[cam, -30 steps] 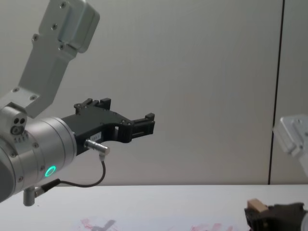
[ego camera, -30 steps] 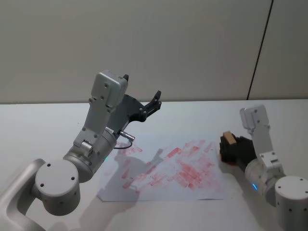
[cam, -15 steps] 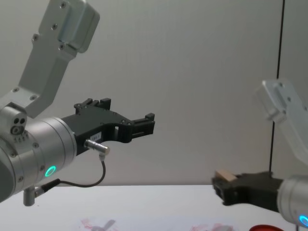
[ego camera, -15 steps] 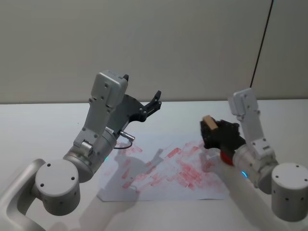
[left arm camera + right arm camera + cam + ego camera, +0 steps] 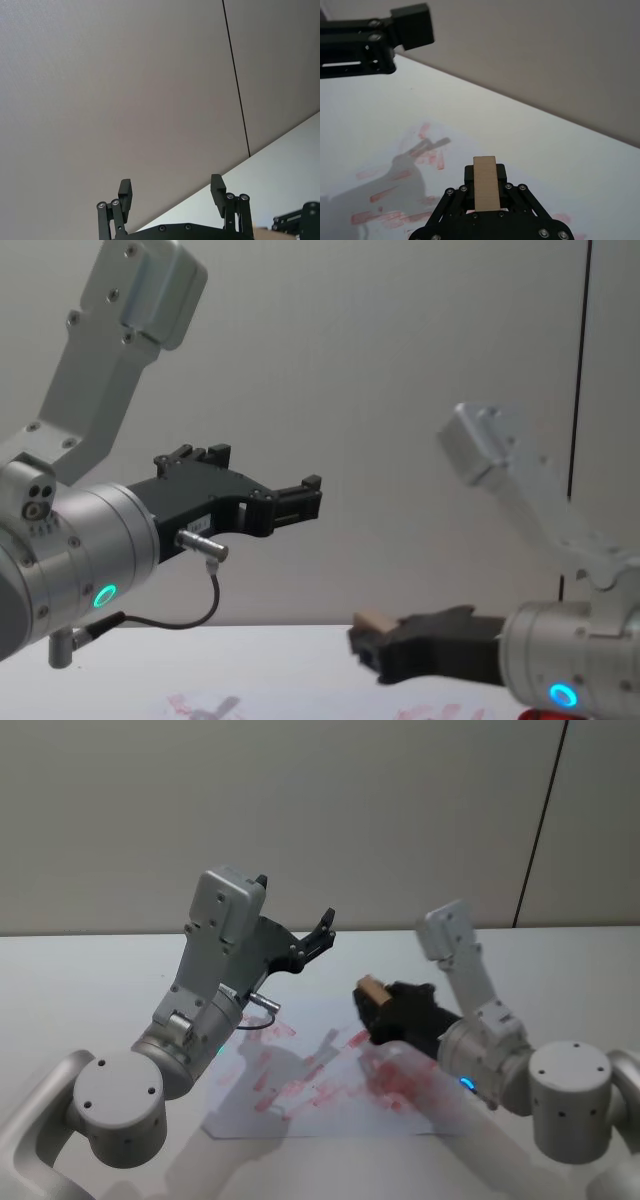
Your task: Use the one hand to pick up the stamp and affix it onto the A4 paper.
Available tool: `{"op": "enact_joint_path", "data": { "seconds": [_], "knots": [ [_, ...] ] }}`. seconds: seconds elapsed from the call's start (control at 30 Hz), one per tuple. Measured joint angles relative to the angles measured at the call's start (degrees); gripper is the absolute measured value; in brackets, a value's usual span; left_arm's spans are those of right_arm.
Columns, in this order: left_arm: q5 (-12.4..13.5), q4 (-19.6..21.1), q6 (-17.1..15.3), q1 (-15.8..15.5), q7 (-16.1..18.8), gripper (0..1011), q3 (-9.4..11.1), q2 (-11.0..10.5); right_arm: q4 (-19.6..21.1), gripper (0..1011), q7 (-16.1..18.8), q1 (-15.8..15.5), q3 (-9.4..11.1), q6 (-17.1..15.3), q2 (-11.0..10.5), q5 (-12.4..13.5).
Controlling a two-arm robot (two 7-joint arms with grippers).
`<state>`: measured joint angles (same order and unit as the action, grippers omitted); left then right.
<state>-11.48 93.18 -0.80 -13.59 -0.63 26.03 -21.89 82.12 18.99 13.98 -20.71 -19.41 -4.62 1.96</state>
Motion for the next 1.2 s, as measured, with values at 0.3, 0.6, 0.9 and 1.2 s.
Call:
{"op": "enact_joint_path", "data": {
  "seconds": [0.3,0.6,0.9,1.2],
  "knots": [
    [0.0,0.0,0.0,0.0,0.0,1001,0.0,0.0,-3.84,219,4.34,1.77,-1.54,-3.93,1.51,-0.97],
    [0.0,0.0,0.0,0.0,0.01,1001,0.0,0.0,-8.16,219,5.61,3.08,-2.66,-7.47,2.75,-1.96],
    [0.0,0.0,0.0,0.0,0.0,1001,0.0,0.0,-10.25,220,5.49,3.9,-3.05,-8.64,3.33,-2.63],
    [0.0,0.0,0.0,0.0,0.01,1001,0.0,0.0,-10.1,218,5.29,3.87,-3.06,-8.49,3.22,-2.62]
  ]
}}
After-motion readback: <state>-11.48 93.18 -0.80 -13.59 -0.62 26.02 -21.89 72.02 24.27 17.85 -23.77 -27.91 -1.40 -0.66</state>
